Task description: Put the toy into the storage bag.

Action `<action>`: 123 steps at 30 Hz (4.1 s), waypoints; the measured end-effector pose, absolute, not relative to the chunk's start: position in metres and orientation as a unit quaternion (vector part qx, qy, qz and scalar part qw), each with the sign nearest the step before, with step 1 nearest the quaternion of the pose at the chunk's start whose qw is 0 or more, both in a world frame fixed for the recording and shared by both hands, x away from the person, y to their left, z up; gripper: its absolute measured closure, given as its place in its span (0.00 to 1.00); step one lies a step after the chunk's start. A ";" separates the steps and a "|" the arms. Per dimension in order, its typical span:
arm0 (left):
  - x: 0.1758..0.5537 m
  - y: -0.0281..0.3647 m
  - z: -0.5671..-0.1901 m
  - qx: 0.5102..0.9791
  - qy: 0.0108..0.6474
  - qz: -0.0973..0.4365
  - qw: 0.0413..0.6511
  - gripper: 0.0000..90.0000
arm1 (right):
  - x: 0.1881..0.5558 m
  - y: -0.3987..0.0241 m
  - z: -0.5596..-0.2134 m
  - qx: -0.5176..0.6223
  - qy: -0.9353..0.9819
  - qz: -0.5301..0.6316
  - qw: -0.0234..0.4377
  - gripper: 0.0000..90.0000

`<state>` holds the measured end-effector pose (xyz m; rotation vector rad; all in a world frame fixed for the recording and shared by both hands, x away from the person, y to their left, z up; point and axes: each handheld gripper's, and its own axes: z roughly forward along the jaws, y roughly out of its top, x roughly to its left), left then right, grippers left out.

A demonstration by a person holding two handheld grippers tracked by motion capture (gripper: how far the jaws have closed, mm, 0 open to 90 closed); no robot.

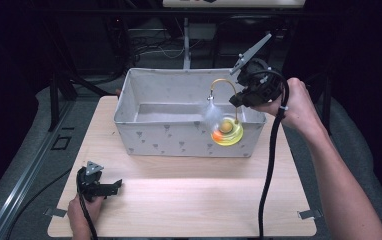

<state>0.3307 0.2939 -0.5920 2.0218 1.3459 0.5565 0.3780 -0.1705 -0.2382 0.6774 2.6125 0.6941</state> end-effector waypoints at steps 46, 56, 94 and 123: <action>0.331 0.294 -0.592 0.769 0.512 0.212 0.319 0.00 | 0.440 -0.180 -0.216 0.331 0.887 0.247 0.206 0.98; 0.331 0.294 -0.592 0.769 0.512 0.212 0.319 0.00 | 0.455 -0.180 -0.222 0.348 0.882 0.242 0.206 0.98; 0.331 0.294 -0.592 0.769 0.513 0.211 0.318 0.00 | 0.494 -0.207 -0.276 0.431 0.854 0.229 0.180 0.98; 0.331 0.294 -0.592 0.769 0.513 0.211 0.318 0.00 | 0.491 -0.217 -0.324 0.438 0.865 0.197 0.148 0.98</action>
